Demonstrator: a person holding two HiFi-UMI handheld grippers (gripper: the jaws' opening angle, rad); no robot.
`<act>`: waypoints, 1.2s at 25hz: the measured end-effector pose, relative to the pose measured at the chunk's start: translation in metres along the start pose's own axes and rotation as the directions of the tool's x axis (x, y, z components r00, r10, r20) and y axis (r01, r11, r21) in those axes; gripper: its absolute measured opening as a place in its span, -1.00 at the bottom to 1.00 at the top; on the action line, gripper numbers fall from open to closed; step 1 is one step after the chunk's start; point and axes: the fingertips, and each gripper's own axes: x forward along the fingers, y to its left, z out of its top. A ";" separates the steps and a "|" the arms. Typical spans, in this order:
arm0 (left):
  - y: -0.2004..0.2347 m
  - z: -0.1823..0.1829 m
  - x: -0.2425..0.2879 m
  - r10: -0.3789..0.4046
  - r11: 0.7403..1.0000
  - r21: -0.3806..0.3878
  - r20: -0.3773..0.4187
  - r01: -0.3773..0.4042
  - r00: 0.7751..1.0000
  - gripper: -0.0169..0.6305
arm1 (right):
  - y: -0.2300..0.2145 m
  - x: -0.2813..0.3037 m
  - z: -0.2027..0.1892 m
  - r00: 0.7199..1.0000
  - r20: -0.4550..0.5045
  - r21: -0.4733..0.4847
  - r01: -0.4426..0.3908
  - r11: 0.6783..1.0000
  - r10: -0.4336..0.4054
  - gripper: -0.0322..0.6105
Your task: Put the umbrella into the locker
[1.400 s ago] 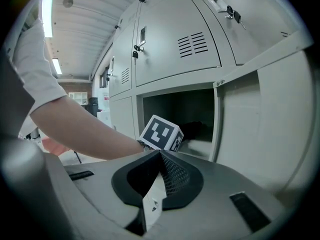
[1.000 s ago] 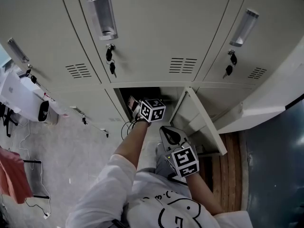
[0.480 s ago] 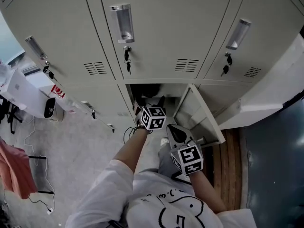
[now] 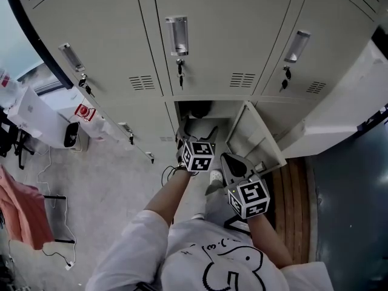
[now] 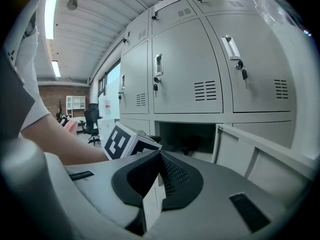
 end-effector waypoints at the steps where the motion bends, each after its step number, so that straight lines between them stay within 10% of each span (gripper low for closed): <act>1: -0.001 0.005 -0.008 -0.011 1.000 -0.004 0.012 0.011 1.000 0.54 | 0.002 -0.003 0.004 1.000 0.005 0.000 -0.001 1.000 0.001 -0.85; 16: -0.009 0.071 -0.125 -0.212 0.957 -0.152 0.216 0.247 0.953 0.15 | 0.028 -0.021 0.036 0.997 0.065 -0.031 -0.037 0.999 0.039 -0.85; 30: -0.006 0.090 -0.201 -0.210 0.941 -0.188 0.330 0.282 0.920 -0.86 | 0.051 -0.035 0.056 0.991 0.100 -0.082 -0.083 0.993 0.091 -0.85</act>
